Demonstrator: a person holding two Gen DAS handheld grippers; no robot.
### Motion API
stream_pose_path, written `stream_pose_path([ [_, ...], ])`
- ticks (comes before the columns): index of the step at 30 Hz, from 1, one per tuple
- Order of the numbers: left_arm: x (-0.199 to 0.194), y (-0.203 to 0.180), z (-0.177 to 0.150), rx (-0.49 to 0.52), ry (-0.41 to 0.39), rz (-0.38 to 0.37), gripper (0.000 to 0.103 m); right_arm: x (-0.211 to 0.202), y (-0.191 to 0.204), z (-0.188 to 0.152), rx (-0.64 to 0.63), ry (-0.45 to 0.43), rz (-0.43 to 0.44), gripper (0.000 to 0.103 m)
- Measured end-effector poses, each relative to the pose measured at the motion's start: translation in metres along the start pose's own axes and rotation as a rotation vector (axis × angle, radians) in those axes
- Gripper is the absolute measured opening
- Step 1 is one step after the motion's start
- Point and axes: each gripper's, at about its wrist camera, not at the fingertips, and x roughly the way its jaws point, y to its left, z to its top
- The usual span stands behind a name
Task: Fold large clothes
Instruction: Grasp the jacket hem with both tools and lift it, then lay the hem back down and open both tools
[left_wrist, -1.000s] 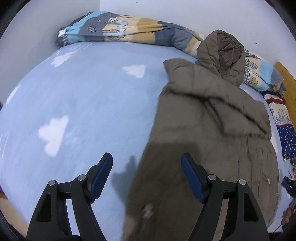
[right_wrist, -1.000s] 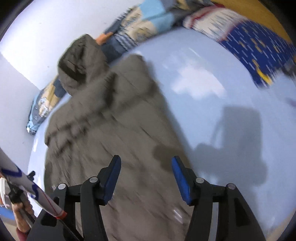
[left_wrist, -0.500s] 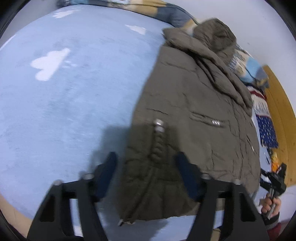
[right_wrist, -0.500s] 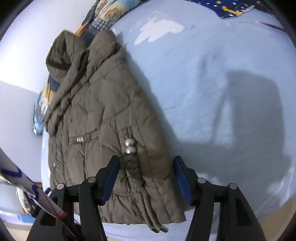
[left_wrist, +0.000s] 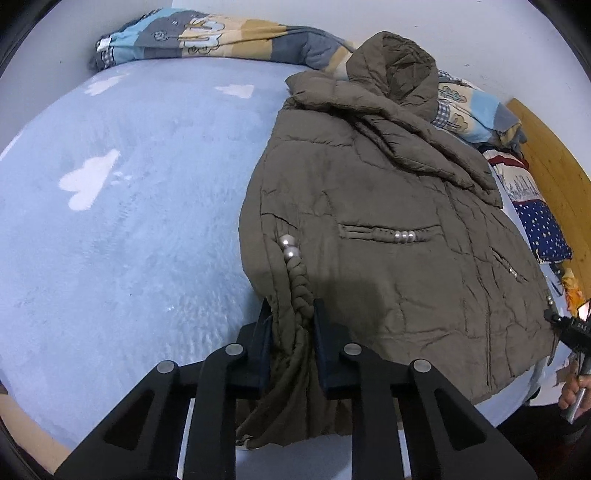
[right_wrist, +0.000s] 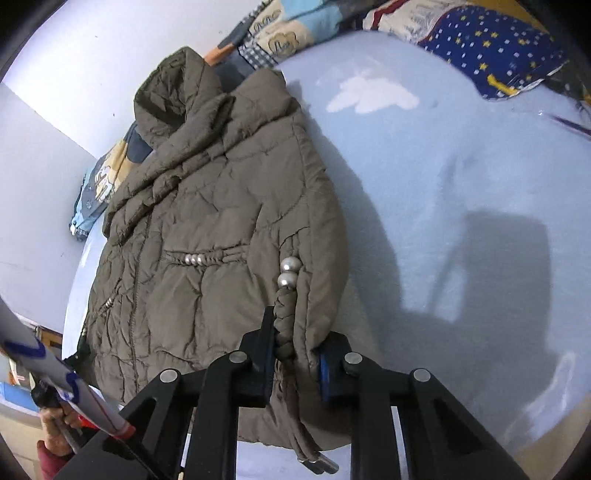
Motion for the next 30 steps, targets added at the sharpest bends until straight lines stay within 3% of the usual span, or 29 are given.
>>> stream_pose_path([
  [8, -0.018, -0.009, -0.017, 0.006, -0.010, -0.021, 0.018, -0.020, 0.008, -0.020, -0.018, 0.016, -0.042, 0.018],
  [13, -0.021, -0.011, -0.017, 0.027, -0.042, 0.068, 0.019, -0.024, 0.000, -0.024, 0.006, 0.041, -0.063, 0.020],
  [17, -0.037, -0.008, -0.011, 0.008, -0.119, 0.147, 0.038, -0.019, -0.002, -0.013, 0.016, 0.049, -0.103, 0.035],
  [22, -0.064, -0.031, -0.002, 0.066, -0.260, 0.229, 0.054, -0.046, 0.012, -0.005, -0.037, -0.103, -0.219, 0.040],
  [25, -0.068, -0.056, 0.003, 0.117, -0.288, 0.212, 0.061, -0.061, 0.036, 0.000, -0.098, -0.184, -0.200, 0.045],
  [27, -0.065, -0.079, 0.005, 0.156, -0.284, 0.199, 0.062, -0.060, 0.058, 0.001, -0.149, -0.187, -0.175, 0.051],
  [30, -0.056, -0.109, 0.000, 0.223, -0.275, 0.196, 0.062, -0.046, 0.091, 0.001, -0.210, -0.158, -0.122, 0.052],
])
